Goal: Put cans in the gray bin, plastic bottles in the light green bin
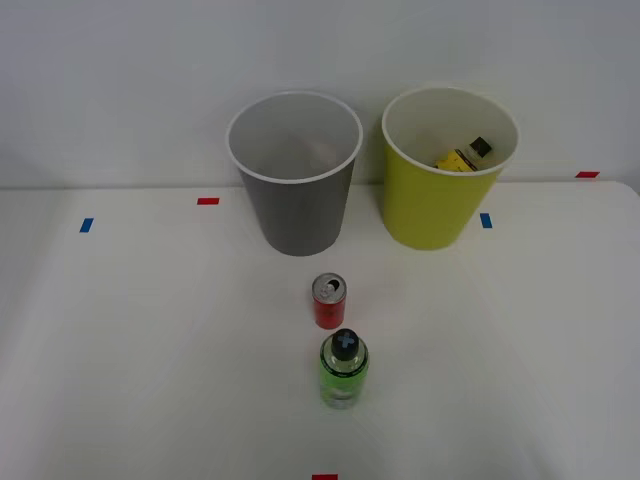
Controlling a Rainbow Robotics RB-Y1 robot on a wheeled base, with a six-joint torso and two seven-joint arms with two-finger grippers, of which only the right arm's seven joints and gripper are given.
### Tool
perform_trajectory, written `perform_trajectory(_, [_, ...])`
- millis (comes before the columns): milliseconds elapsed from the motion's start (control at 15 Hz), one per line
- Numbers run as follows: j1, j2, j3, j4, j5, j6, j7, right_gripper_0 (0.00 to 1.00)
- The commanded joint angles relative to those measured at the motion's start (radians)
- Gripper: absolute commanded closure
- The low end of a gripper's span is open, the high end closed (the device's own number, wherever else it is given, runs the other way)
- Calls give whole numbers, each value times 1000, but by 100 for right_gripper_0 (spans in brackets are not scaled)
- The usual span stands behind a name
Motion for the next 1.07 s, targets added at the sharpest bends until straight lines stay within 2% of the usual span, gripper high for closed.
perform_trajectory(67, [0, 0, 0, 0, 0, 0, 0, 0])
perform_trajectory(1067, [0, 0, 0, 0, 0, 0, 0, 0])
